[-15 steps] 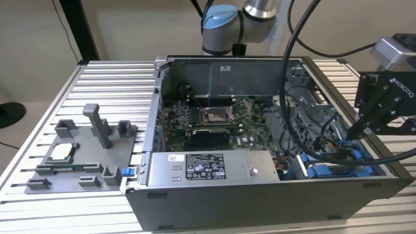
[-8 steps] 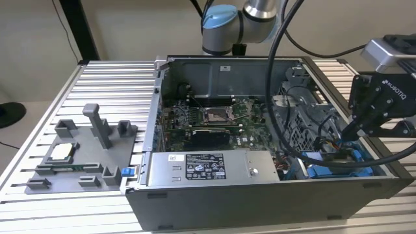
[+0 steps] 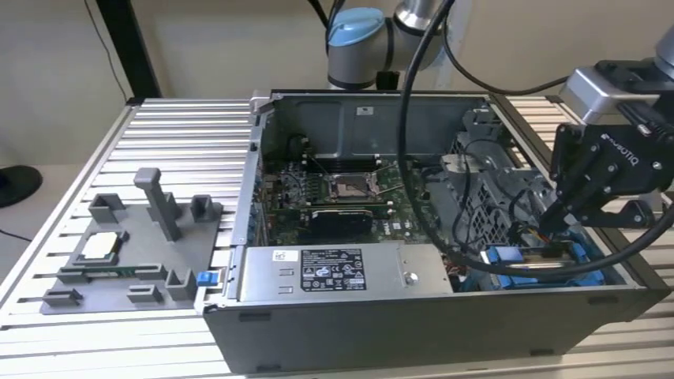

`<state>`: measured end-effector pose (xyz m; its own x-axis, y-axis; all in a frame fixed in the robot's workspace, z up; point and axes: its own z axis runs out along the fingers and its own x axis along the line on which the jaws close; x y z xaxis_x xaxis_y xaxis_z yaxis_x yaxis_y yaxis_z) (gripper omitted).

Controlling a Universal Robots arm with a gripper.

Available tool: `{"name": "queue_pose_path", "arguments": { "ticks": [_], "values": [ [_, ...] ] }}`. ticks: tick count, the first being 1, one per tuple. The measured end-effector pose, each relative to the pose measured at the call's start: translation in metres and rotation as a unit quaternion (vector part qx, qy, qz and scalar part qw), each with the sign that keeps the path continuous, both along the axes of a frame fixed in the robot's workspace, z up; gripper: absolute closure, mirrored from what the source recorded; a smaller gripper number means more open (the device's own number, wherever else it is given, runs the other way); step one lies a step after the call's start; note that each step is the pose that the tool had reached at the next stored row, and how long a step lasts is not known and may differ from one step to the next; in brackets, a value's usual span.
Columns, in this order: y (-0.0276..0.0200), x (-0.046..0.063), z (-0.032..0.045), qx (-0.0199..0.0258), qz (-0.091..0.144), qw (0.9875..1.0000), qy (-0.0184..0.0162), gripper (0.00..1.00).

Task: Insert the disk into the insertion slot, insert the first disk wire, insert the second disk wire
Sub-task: 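Insert the second disk wire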

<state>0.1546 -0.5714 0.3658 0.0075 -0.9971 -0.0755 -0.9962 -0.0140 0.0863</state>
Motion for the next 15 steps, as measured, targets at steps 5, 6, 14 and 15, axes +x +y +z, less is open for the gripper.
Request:
{"name": "queue_pose_path", "arguments": {
  "ticks": [5, 6, 14, 15],
  "values": [
    [-0.0023, -0.011, -0.0007, 0.001, 0.0, 0.9996, -0.0289, 1.0],
    [-0.0026, -0.012, -0.001, 0.0011, 0.0, 0.9995, -0.0315, 1.0],
    [-0.003, -0.013, -0.0062, 0.0011, 0.0, 0.9993, -0.0373, 1.0],
    [-0.003, -0.013, -0.0066, 0.0012, 0.0, 0.9993, -0.0375, 1.0]
  ]
}}
